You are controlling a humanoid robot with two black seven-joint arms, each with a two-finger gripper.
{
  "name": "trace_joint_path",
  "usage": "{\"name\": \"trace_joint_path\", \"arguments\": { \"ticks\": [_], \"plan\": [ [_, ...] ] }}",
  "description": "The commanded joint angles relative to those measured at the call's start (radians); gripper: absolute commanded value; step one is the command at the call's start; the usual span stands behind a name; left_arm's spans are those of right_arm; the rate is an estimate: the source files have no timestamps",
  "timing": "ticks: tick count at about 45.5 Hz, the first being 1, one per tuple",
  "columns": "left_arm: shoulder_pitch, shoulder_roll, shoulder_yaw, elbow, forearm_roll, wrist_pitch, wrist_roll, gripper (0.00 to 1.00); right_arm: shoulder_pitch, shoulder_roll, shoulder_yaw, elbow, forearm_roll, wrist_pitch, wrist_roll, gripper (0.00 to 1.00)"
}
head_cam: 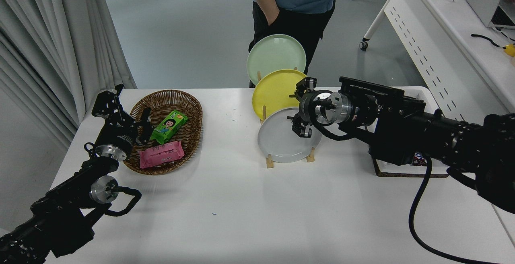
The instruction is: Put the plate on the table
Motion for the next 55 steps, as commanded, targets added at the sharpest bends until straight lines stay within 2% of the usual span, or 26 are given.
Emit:
{"name": "trace_joint_path", "arguments": {
  "ticks": [1, 18, 20, 23, 24, 55],
  "plan": [
    [0.000, 0.000, 0.000, 0.000, 0.001, 0.000, 0.000, 1.00, 0.003, -0.003, 0.002, 0.000, -0.001, 0.001, -0.039, 0.42],
    [-0.001, 0.000, 0.000, 0.000, 0.001, 0.000, 0.000, 1.00, 0.008, -0.003, 0.015, -0.001, -0.007, 0.006, -0.039, 0.42],
    [0.000, 0.001, 0.000, 0.000, 0.001, 0.000, 0.000, 1.00, 0.009, -0.003, 0.016, -0.001, -0.012, 0.006, -0.039, 0.37],
    [0.000, 0.000, 0.000, 0.000, -0.001, 0.000, 0.000, 1.00, 0.012, -0.003, 0.016, 0.000, -0.021, 0.006, -0.041, 0.23],
    [0.000, 0.000, 0.000, 0.000, -0.001, 0.000, 0.000, 1.00, 0.012, -0.003, 0.016, 0.000, -0.024, 0.007, -0.041, 0.23],
    [-0.001, 0.001, 0.000, 0.000, 0.001, 0.000, 0.000, 1.00, 0.021, -0.009, 0.035, -0.001, -0.035, 0.012, -0.041, 0.25]
  ]
}}
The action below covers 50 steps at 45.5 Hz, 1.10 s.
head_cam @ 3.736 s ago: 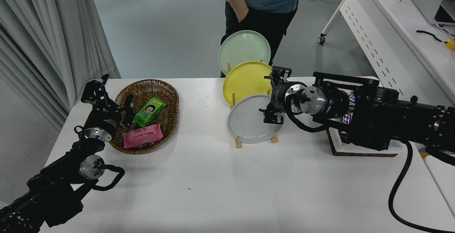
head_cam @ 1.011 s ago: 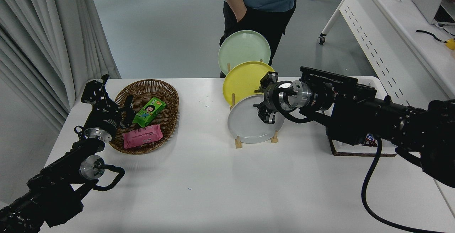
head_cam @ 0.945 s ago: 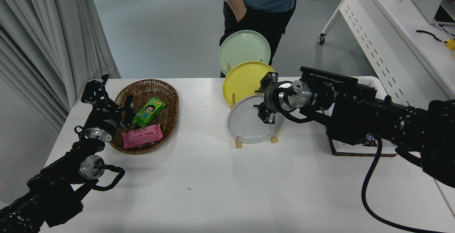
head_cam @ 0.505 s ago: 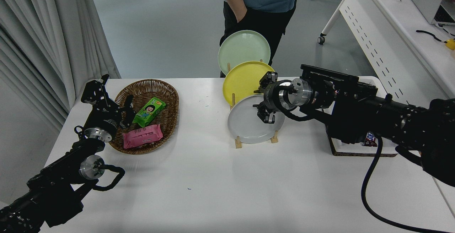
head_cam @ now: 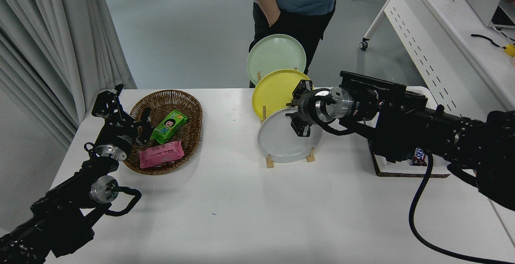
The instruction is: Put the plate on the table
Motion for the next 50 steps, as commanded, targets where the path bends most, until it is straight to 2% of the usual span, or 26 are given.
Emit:
{"name": "trace_joint_path", "arguments": {
  "ticks": [1, 8, 18, 39, 41, 45, 50],
  "plan": [
    [0.000, 0.000, 0.000, 0.000, 0.001, 0.000, 0.000, 1.00, 0.007, -0.005, 0.011, 0.000, -0.003, 0.000, 0.000, 0.25],
    [0.000, 0.001, 0.000, 0.000, -0.001, 0.000, 0.000, 1.00, 0.007, -0.005, 0.011, 0.000, -0.006, 0.000, 0.000, 0.24],
    [0.000, 0.000, 0.000, 0.000, 0.001, 0.000, 0.000, 1.00, 0.004, -0.005, 0.012, -0.002, -0.031, -0.004, 0.000, 0.16],
    [0.000, 0.000, 0.000, 0.000, 0.001, 0.000, 0.000, 1.00, 0.008, -0.007, 0.012, -0.002, -0.031, -0.003, -0.003, 0.13],
    [0.000, 0.000, 0.000, 0.000, -0.001, 0.000, 0.000, 1.00, 0.008, -0.007, 0.012, -0.002, -0.031, -0.003, -0.003, 0.10],
    [0.000, 0.001, 0.000, 0.000, -0.001, 0.000, 0.000, 1.00, 0.008, -0.007, 0.012, -0.002, -0.032, -0.003, -0.017, 0.00],
    [-0.001, 0.000, 0.000, 0.000, 0.001, 0.000, 0.000, 1.00, 0.008, -0.017, 0.012, 0.000, -0.032, -0.001, -0.034, 0.00]
  ]
}}
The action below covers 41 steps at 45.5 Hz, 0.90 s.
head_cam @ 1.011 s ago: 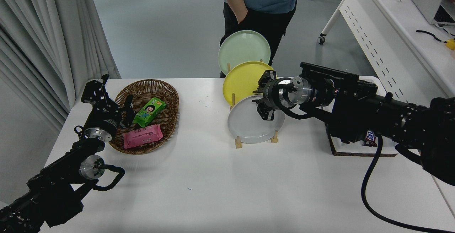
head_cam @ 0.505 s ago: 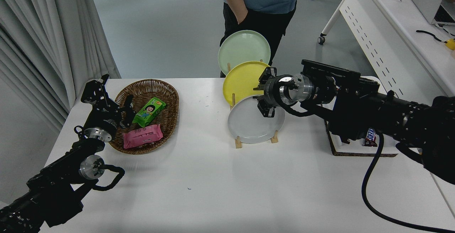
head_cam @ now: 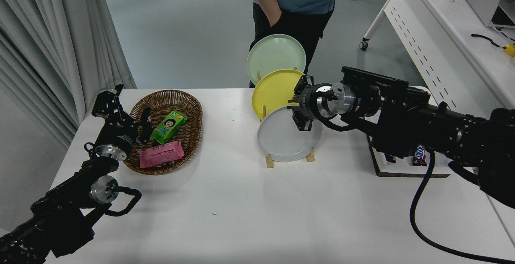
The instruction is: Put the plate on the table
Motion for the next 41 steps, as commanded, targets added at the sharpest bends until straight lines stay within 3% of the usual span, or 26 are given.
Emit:
{"name": "trace_joint_path", "arguments": {
  "ticks": [1, 41],
  "plan": [
    [0.000, 0.001, 0.000, 0.000, 0.001, 0.000, 0.000, 1.00, 0.000, -0.012, 0.000, 0.002, -0.001, 0.001, -0.024, 0.00],
    [0.000, 0.001, 0.000, 0.000, 0.001, 0.000, 0.000, 1.00, 0.200, -0.106, 0.074, 0.014, 0.005, 0.003, -0.084, 0.00]
  ]
}}
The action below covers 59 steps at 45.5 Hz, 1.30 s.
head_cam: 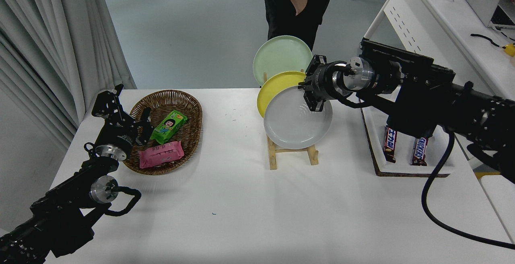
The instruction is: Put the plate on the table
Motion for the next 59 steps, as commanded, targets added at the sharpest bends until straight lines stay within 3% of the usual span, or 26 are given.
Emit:
{"name": "trace_joint_path", "arguments": {
  "ticks": [1, 13, 30, 59],
  "plan": [
    [0.000, 0.001, 0.000, 0.000, 0.001, 0.000, 0.000, 1.00, 0.093, -0.022, 0.042, 0.012, 0.006, -0.004, -0.012, 0.00],
    [0.000, 0.001, 0.000, 0.000, -0.001, 0.000, 0.000, 1.00, 0.173, -0.065, 0.190, 0.081, 0.084, -0.066, -0.116, 0.00],
    [-0.002, -0.001, 0.000, 0.000, -0.001, 0.000, 0.000, 1.00, 0.234, -0.062, 0.223, 0.130, 0.336, -0.172, -0.122, 0.00],
    [0.000, 0.001, 0.000, 0.000, 0.001, 0.000, 0.000, 1.00, 0.121, 0.074, 0.300, 0.119, 0.451, -0.383, -0.125, 0.00]
  ]
}}
